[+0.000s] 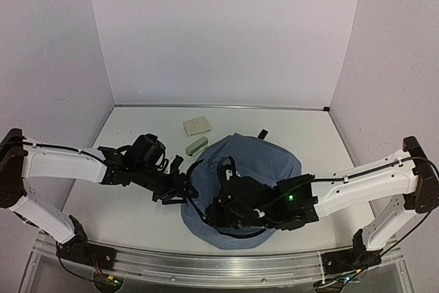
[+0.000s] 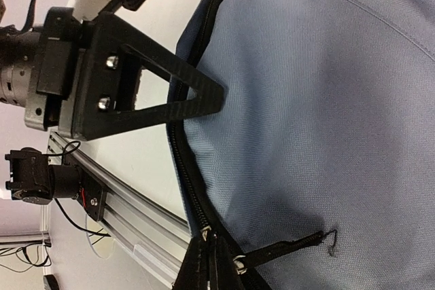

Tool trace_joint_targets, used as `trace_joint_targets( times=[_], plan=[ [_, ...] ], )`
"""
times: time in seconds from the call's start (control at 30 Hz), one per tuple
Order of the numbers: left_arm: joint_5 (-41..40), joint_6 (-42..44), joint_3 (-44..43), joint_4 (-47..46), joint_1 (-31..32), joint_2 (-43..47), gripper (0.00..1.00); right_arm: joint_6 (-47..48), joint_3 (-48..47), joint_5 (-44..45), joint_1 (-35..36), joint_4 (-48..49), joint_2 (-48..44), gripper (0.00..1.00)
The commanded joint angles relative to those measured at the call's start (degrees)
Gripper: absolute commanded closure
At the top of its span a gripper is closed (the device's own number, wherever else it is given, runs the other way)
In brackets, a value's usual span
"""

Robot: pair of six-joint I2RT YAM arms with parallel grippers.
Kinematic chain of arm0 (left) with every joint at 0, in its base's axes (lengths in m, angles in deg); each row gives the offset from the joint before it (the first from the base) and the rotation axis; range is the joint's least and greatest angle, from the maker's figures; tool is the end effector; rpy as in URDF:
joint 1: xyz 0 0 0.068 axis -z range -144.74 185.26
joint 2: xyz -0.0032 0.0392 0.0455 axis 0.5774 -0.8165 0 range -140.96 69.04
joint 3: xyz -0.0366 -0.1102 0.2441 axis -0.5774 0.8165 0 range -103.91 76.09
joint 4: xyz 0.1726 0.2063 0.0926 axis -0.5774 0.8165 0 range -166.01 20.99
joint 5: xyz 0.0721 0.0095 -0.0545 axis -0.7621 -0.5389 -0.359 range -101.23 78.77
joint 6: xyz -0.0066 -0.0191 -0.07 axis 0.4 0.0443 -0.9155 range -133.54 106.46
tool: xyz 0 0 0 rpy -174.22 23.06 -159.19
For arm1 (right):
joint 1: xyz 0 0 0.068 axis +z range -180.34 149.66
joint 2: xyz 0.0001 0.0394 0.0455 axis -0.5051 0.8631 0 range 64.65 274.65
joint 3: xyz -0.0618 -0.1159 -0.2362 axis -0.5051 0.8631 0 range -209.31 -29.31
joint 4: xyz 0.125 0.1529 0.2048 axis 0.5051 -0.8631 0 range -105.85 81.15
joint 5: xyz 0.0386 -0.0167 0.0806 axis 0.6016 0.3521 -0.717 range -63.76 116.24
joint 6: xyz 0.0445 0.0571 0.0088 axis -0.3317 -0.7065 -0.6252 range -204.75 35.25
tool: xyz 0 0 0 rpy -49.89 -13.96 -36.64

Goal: Pack the student bag
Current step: Zip the student bag at the center of the board.

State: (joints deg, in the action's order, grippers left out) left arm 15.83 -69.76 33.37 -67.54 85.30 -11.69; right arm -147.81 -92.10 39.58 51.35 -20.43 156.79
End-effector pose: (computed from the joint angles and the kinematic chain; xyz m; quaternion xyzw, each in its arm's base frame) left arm 0.1813 -0.2594 0.1601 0.0379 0.9063 -0.4187 0.0425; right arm 0.0708 0.3882 0.2077 -0.0986 0.8995 0.3611 0.2255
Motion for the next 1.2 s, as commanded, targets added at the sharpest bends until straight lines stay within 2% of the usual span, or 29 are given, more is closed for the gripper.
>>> trace_joint_targets(
  times=[0.0, 0.07, 0.13, 0.27, 0.47, 0.87, 0.9, 0.93, 1.03, 1.1, 1.17],
  plan=[
    [1.5, -0.9, -2.0, -5.1, 1.0, -3.0, 0.77, -0.6, -1.6, 1.5, 0.4, -0.1, -0.8, 1.00],
    [-0.4, -0.4, -2.2, -4.0, 1.0, -2.8, 0.93, -0.7, -1.2, 0.9, 0.4, -0.1, -1.4, 1.00],
    [-3.1, 0.1, -1.6, -2.5, 1.0, -1.3, 0.99, -0.4, -0.7, 0.4, 0.4, -0.1, -2.1, 1.00],
    [-5.8, 1.5, -0.7, -0.3, 0.5, 1.0, 1.00, 1.4, 0.2, -1.2, 0.6, -0.2, -3.3, 1.00],
    [-5.1, 2.7, 0.2, 1.6, -2.2, 1.5, 1.00, 3.2, 0.0, -2.9, 2.7, -0.5, -3.4, 1.00],
    [-5.0, 5.6, 1.4, 5.5, -5.2, 4.7, 1.00, -0.7, 1.7, 1.1, 3.7, -1.9, -5.8, 1.00],
    [-5.2, 6.2, 1.0, 6.5, -5.2, 4.6, 1.00, -0.5, 1.2, 1.5, 3.7, -2.0, -5.7, 0.98],
    [-5.6, 6.6, 0.7, 7.8, -5.2, 4.6, 1.00, -0.1, 0.5, 2.0, 3.7, -2.2, -5.6, 0.91],
    [-7.5, 6.6, 0.8, 10.6, -5.2, 5.4, 1.00, 2.0, -2.4, 5.0, 3.6, -4.4, -5.4, 0.58],
    [-9.2, 5.7, 1.7, 11.6, -5.3, 7.0, 1.00, 3.5, -4.4, 8.0, 3.1, -7.6, -5.6, 0.42],
    [-10.4, 4.7, 2.8, 12.0, -5.6, 8.7, 1.00, 4.7, -6.0, 10.8, 1.1, -11.7, -5.9, 0.34]
  ],
)
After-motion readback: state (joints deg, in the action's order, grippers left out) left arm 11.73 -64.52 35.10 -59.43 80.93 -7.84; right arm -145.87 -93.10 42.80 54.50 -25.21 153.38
